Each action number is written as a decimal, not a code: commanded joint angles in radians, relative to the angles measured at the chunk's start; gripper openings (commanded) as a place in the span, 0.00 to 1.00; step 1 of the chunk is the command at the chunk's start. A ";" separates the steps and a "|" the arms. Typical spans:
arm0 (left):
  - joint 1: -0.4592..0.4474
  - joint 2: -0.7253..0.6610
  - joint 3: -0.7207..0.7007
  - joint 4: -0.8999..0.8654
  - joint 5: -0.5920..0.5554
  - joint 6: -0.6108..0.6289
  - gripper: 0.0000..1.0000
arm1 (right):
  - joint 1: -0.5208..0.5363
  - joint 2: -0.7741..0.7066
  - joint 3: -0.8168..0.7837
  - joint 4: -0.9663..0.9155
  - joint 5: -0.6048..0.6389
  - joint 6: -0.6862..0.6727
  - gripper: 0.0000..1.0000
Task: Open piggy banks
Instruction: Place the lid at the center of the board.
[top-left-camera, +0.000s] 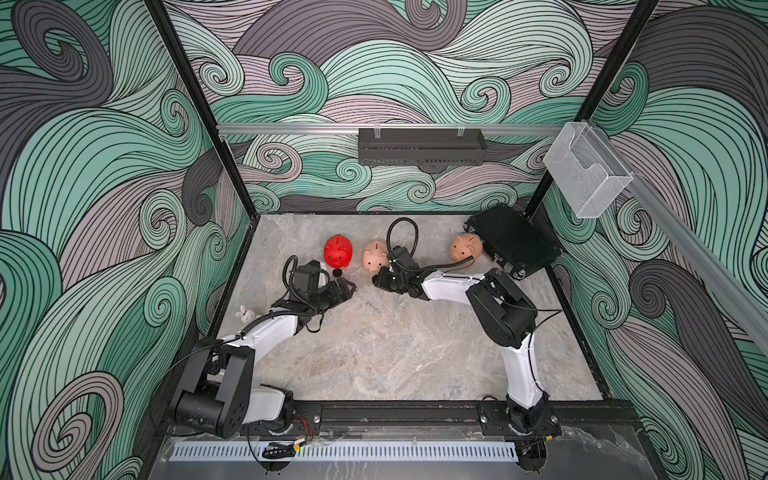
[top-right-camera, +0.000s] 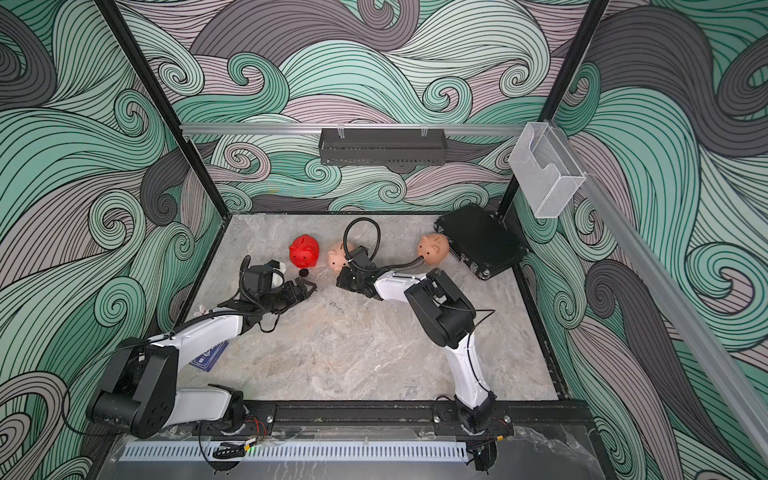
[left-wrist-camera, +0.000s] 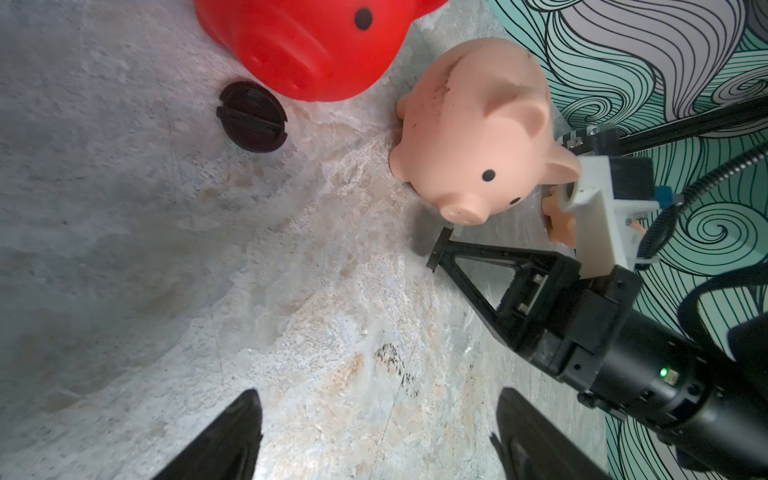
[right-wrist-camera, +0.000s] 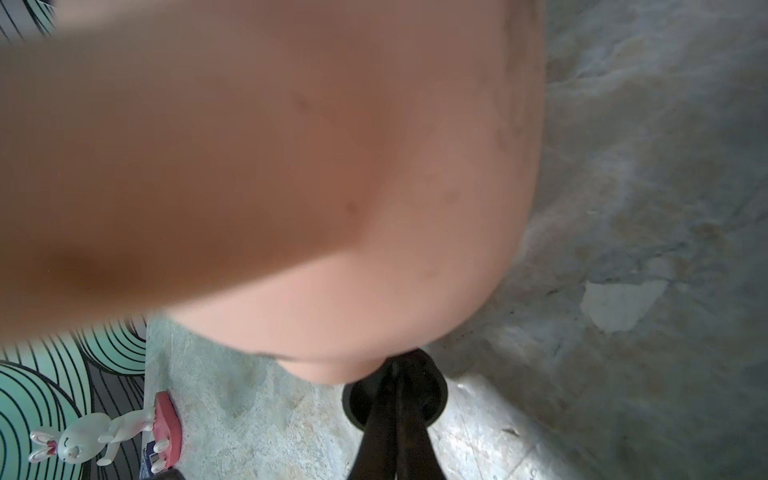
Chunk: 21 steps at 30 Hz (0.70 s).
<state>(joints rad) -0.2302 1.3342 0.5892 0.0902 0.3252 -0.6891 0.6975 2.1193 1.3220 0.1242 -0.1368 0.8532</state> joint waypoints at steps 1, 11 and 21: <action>0.006 0.016 0.026 0.017 0.020 0.013 0.87 | -0.018 0.020 0.040 -0.006 -0.006 -0.003 0.00; 0.006 0.017 0.022 0.022 0.028 0.010 0.87 | -0.024 0.040 0.056 -0.003 -0.053 -0.006 0.00; 0.007 0.026 0.024 0.025 0.029 0.010 0.87 | -0.021 0.044 0.042 0.033 -0.103 0.015 0.01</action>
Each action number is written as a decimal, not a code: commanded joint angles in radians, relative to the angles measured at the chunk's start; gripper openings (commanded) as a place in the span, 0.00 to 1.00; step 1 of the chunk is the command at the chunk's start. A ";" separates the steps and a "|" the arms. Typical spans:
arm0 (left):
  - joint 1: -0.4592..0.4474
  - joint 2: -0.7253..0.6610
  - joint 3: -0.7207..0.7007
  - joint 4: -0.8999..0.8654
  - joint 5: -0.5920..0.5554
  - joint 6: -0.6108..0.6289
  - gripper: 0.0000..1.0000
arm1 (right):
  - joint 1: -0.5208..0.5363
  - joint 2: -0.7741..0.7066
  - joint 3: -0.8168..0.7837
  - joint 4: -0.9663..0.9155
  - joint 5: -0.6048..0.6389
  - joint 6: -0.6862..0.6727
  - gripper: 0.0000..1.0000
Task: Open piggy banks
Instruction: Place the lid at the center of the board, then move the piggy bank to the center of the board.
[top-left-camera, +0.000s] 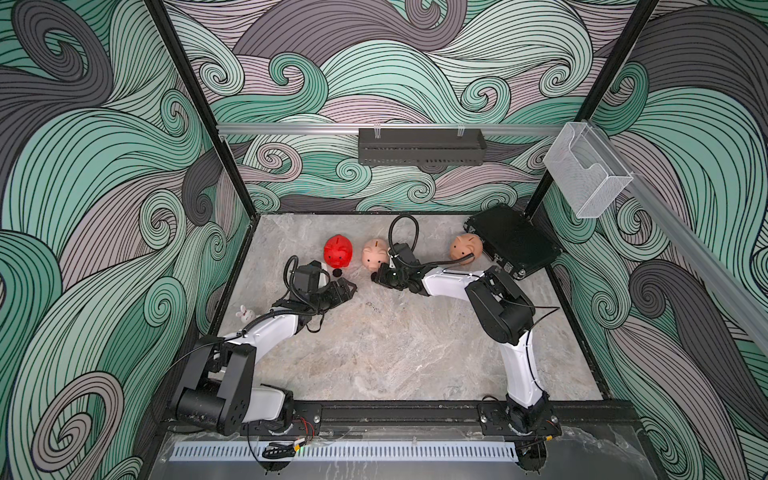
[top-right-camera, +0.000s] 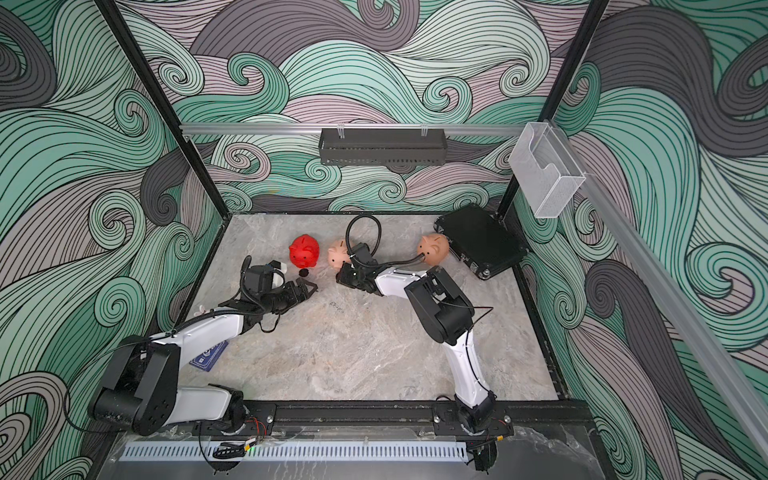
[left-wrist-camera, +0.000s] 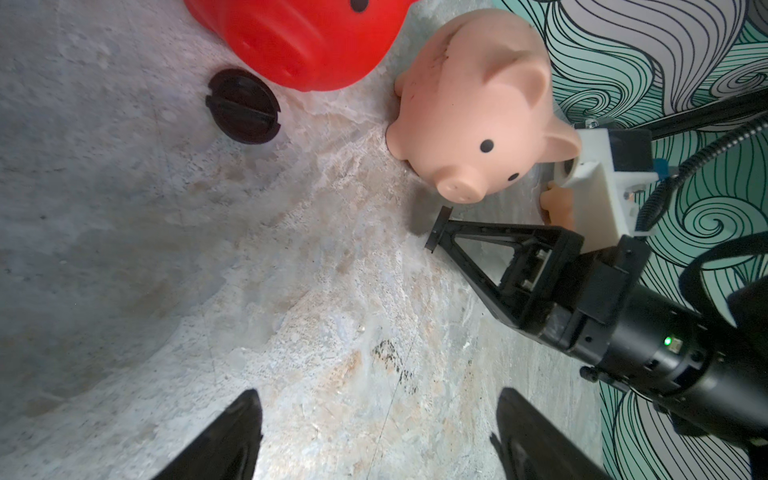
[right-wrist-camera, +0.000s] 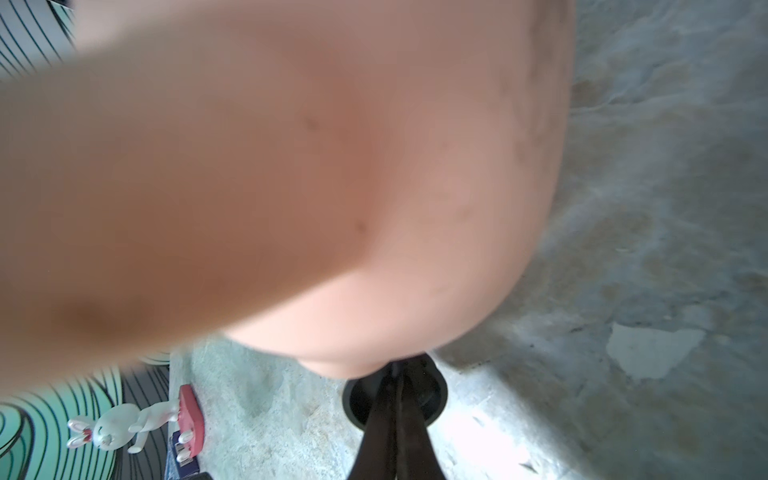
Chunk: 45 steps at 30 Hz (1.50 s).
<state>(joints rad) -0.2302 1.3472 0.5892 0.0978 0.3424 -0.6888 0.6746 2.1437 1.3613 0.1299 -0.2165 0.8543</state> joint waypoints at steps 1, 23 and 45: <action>0.007 0.012 0.024 0.017 0.014 0.009 0.87 | 0.002 0.021 0.002 0.029 -0.026 0.017 0.04; -0.039 -0.114 0.013 -0.040 0.026 0.064 0.90 | -0.019 -0.258 -0.206 0.055 0.002 -0.065 0.17; -0.437 0.537 0.761 -0.138 -0.071 0.138 0.93 | -0.507 -0.569 -0.207 -0.341 0.126 -0.383 0.31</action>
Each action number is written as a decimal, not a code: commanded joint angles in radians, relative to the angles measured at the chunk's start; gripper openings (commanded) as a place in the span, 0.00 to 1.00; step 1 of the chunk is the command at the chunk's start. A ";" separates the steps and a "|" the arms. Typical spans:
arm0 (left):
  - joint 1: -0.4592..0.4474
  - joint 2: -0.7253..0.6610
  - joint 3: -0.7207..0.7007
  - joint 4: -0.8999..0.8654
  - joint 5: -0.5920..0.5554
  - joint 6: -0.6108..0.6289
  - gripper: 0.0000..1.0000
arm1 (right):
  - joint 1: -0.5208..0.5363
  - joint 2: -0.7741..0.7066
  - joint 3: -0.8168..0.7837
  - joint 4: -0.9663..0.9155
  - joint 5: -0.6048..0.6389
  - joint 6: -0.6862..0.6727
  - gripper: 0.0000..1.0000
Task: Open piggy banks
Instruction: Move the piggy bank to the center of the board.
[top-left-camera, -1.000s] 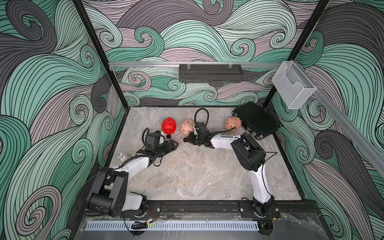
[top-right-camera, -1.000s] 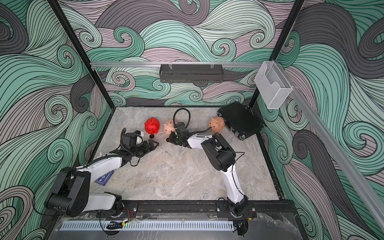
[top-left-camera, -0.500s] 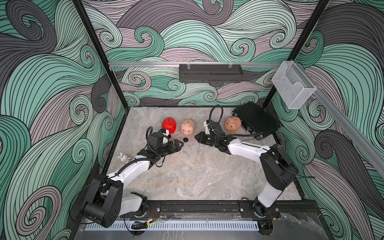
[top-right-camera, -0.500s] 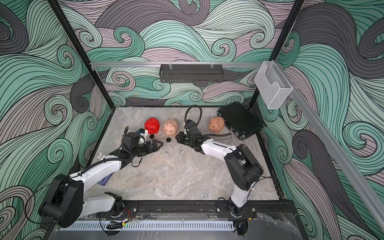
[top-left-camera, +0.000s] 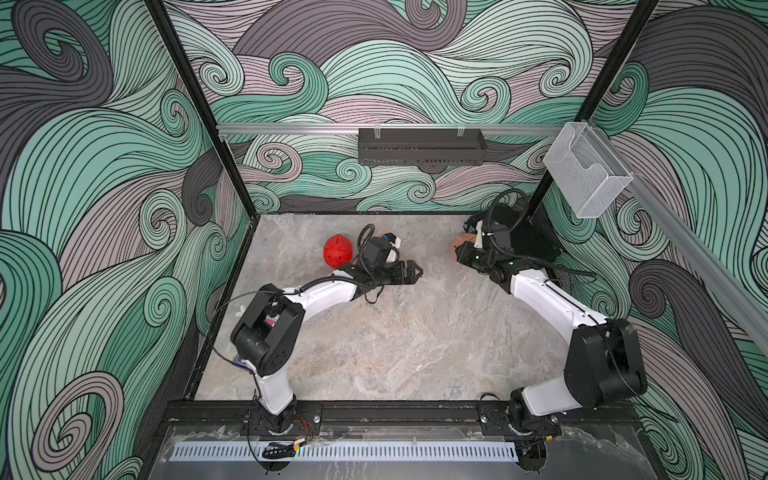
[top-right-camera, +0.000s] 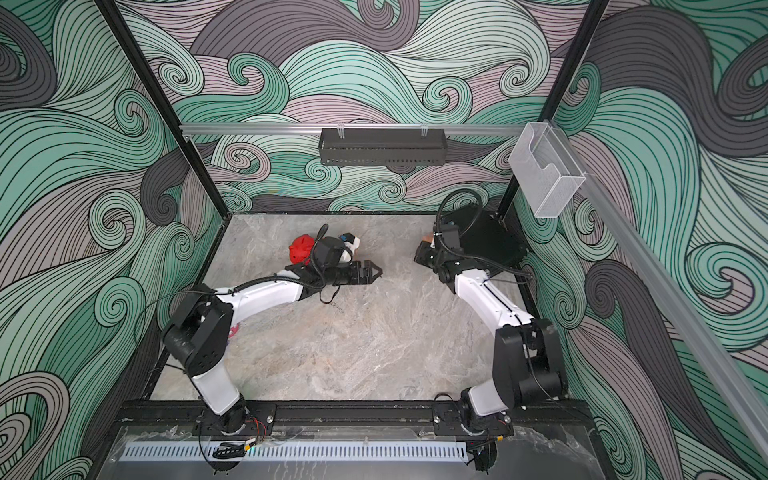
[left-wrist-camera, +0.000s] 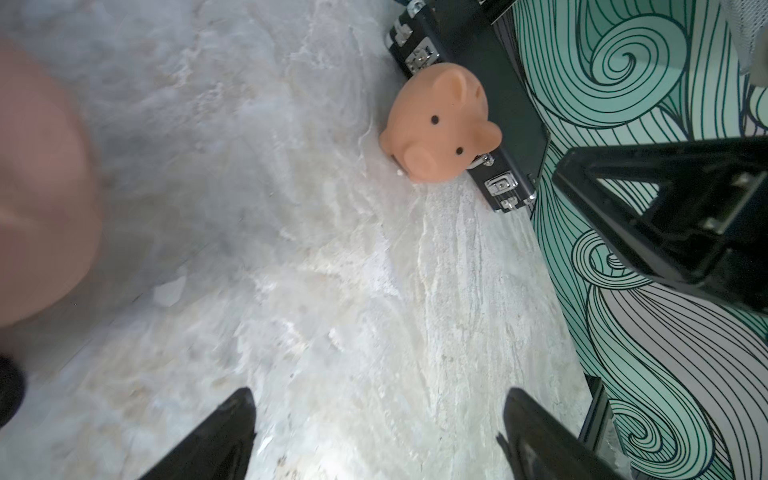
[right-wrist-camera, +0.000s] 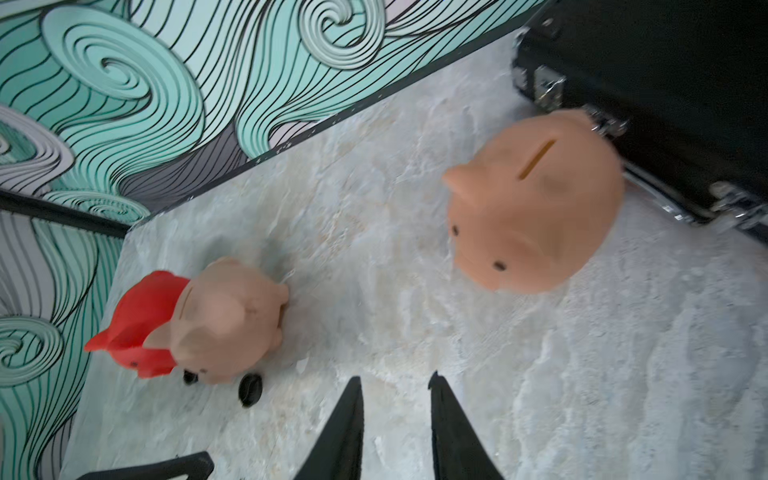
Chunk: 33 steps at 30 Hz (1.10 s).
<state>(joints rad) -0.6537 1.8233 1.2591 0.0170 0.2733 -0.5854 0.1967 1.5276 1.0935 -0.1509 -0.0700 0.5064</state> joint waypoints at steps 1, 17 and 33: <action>-0.016 0.096 0.130 -0.067 0.003 0.036 0.93 | -0.042 0.075 0.094 -0.074 -0.021 -0.042 0.31; -0.024 0.387 0.577 -0.225 0.054 0.094 0.95 | -0.152 0.432 0.495 -0.263 0.009 -0.121 0.48; -0.024 0.377 0.551 -0.226 0.045 0.087 0.95 | -0.161 0.658 0.776 -0.475 -0.038 -0.134 0.60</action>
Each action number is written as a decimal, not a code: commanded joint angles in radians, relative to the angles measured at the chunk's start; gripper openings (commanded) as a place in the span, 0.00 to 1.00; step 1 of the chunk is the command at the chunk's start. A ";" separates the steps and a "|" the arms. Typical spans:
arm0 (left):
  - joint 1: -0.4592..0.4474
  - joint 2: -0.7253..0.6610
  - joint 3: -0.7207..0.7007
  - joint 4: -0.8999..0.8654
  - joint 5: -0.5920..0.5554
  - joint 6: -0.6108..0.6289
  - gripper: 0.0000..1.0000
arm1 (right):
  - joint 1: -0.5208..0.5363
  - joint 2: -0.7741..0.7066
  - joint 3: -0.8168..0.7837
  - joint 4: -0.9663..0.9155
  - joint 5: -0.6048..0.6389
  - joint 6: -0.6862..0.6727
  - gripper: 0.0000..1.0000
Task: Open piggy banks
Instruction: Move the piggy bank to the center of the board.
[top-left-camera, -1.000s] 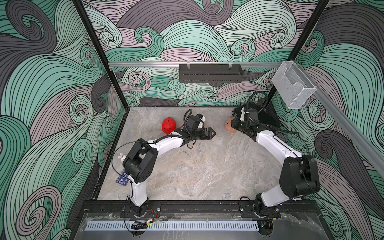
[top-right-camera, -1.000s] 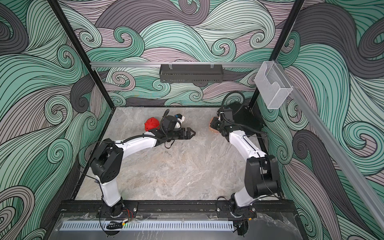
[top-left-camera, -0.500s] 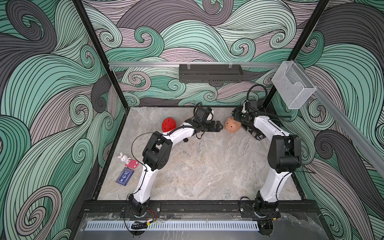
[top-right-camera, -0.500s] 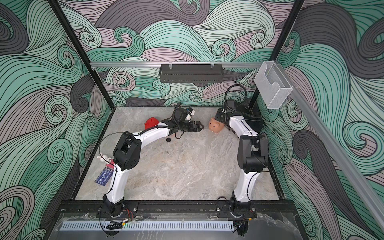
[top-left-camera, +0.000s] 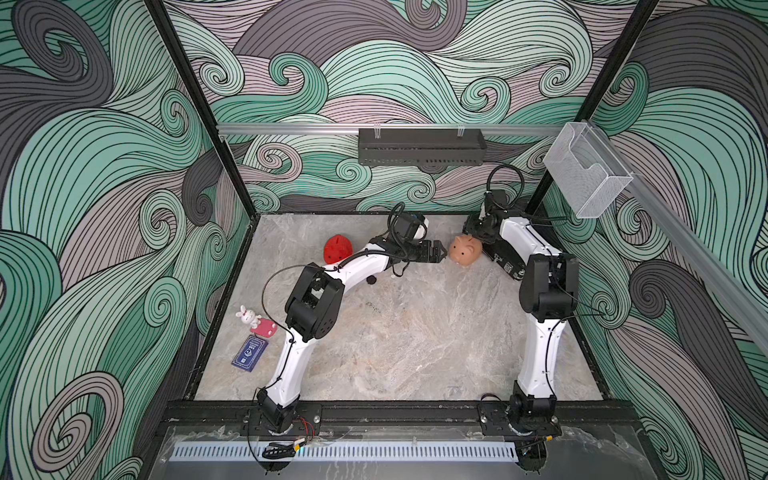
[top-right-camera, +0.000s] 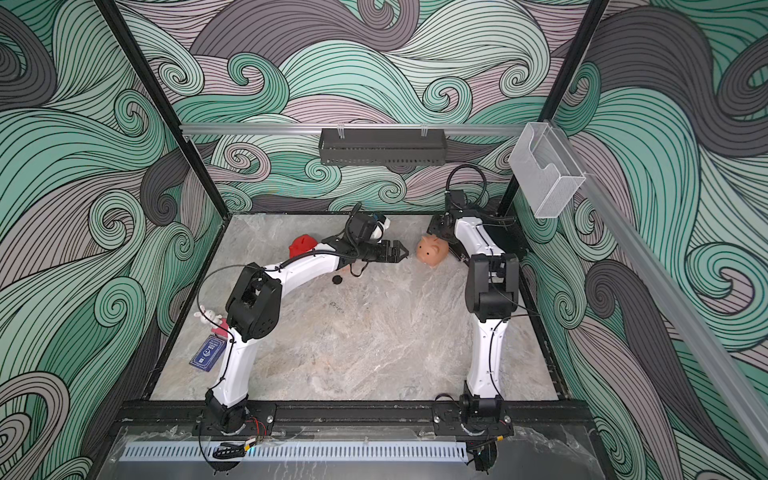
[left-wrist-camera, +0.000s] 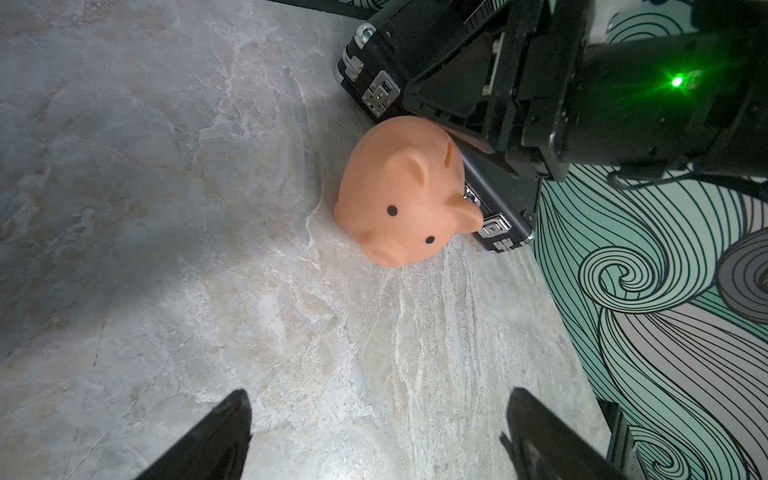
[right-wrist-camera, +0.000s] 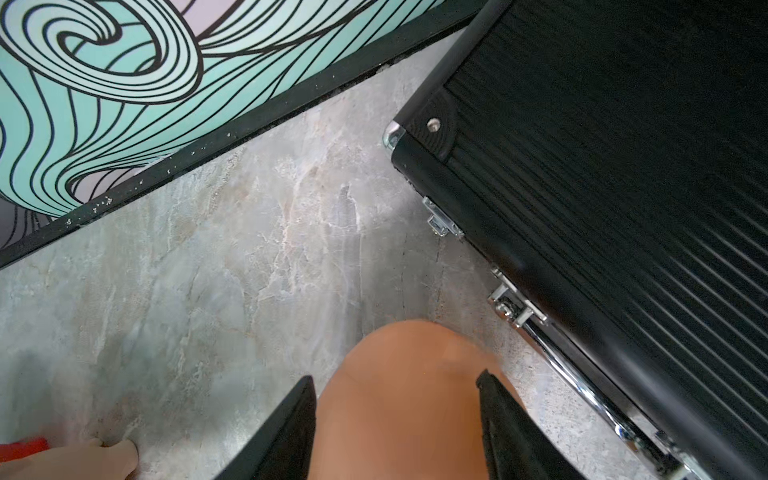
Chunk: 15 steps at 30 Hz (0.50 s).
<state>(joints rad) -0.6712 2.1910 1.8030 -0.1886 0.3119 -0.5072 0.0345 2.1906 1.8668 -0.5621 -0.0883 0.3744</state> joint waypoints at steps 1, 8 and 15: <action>-0.008 0.005 0.001 -0.020 0.006 0.007 0.95 | 0.002 -0.012 -0.009 -0.064 -0.019 -0.001 0.60; -0.007 -0.092 -0.118 0.014 0.015 -0.032 0.95 | 0.037 -0.109 -0.153 -0.042 -0.009 0.006 0.59; -0.014 -0.275 -0.363 0.069 -0.011 -0.056 0.95 | 0.137 -0.266 -0.385 0.025 0.029 0.057 0.59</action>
<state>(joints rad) -0.6754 2.0308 1.4963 -0.1677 0.3138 -0.5442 0.1223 1.9804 1.5532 -0.5415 -0.0807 0.3973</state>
